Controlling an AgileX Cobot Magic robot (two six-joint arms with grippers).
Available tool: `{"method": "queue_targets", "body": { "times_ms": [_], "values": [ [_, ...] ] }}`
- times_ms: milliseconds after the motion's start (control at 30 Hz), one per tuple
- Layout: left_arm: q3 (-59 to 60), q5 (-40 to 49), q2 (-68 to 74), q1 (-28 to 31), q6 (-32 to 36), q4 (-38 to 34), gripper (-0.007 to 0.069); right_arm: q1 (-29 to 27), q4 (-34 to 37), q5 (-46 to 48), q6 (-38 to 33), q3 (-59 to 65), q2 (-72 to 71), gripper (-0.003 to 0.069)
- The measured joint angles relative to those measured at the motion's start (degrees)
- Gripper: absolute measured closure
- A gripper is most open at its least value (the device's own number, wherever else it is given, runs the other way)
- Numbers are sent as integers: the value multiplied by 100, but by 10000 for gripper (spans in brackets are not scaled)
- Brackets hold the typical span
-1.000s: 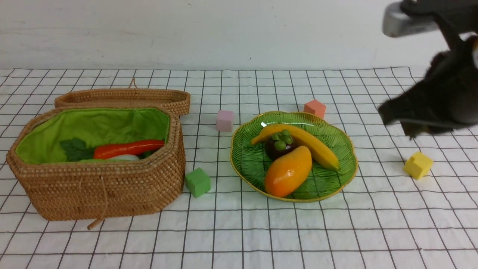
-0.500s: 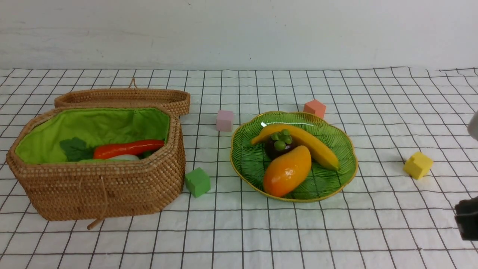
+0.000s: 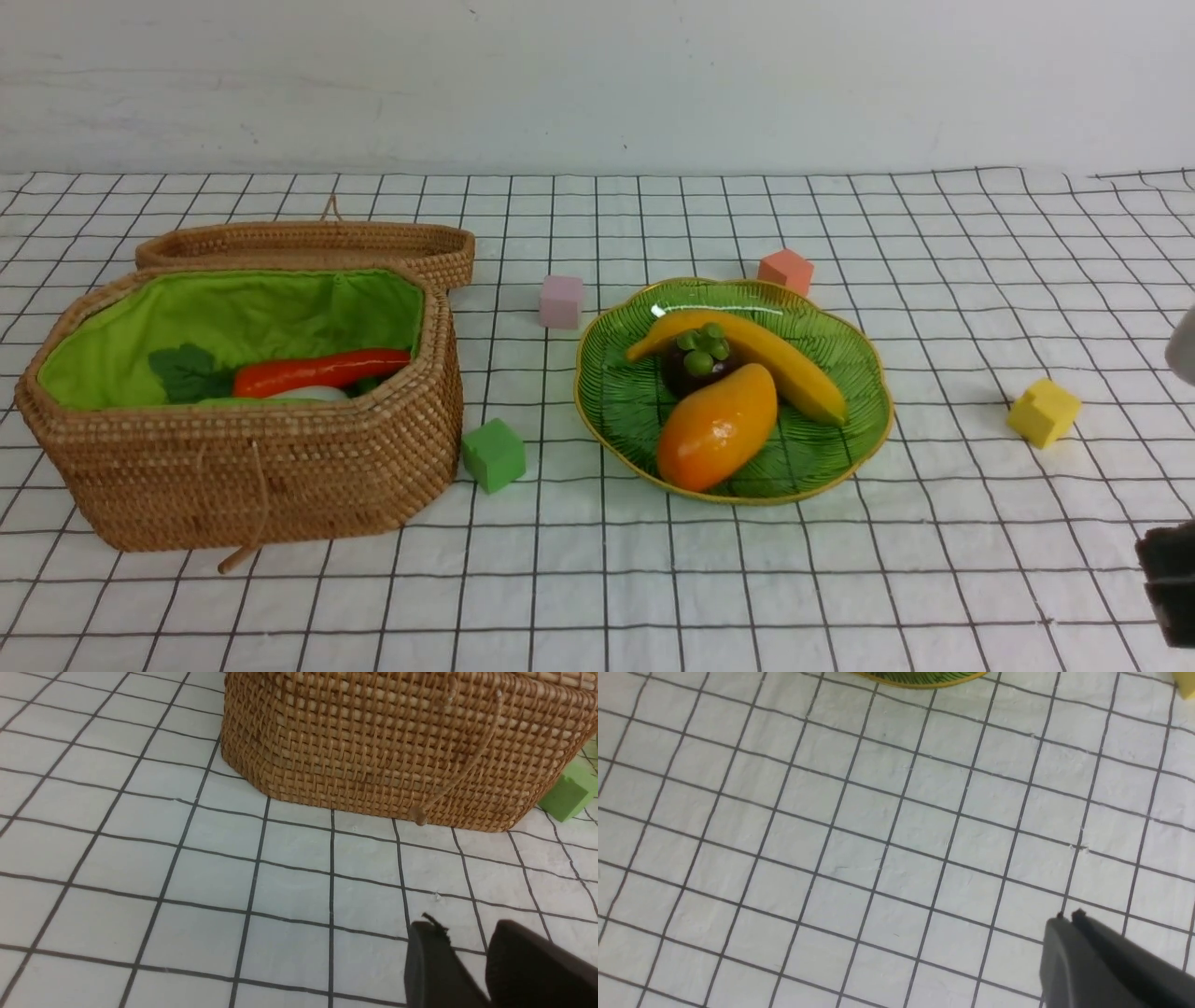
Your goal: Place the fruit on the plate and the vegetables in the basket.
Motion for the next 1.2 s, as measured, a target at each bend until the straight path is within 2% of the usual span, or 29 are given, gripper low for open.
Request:
{"method": "queue_targets", "body": {
  "times_ms": [200, 233, 333, 400, 533, 600, 633, 767, 900, 933, 1067, 1200],
  "values": [
    [0, 0, 0, 0, 0, 0, 438, -730, 110, -23, 0, 10, -612, 655],
    [0, 0, 0, 0, 0, 0, 438, -1073, -57, -23, 0, 10, -919, 655],
    [0, 0, 0, 0, 0, 0, 438, -1442, -283, -12, -44, 10, -1241, 655],
    [0, 0, 0, 0, 0, 0, 438, -1902, -416, -113, -66, 85, -1624, 653],
    [0, 0, 0, 0, 0, 0, 438, -2694, -355, -1181, -66, 894, -2564, 650],
    [0, 0, 0, 0, 0, 0, 438, -2841, -355, -1545, -66, 1204, -2858, 649],
    [0, 0, 0, 0, 0, 0, 438, -3047, -355, -2245, -66, 1848, -3241, 647],
    [0, 0, 0, 0, 0, 0, 438, -3252, -355, -3509, -68, 3376, -4146, 644],
    [0, 0, 0, 0, 0, 0, 435, -3267, -355, -4119, -68, 4672, -4896, 641],
    [0, 0, 0, 0, 0, 0, 433, -3273, -330, -4204, -68, 5061, -5026, 640],
    [0, -7, 0, 0, 0, 0, 430, -3241, -196, -3810, -128, 5243, -5065, 636],
    [0, -8, 0, 0, 0, 0, 427, -3084, 382, -3793, -971, 5238, -5078, 634]
  ]
}}
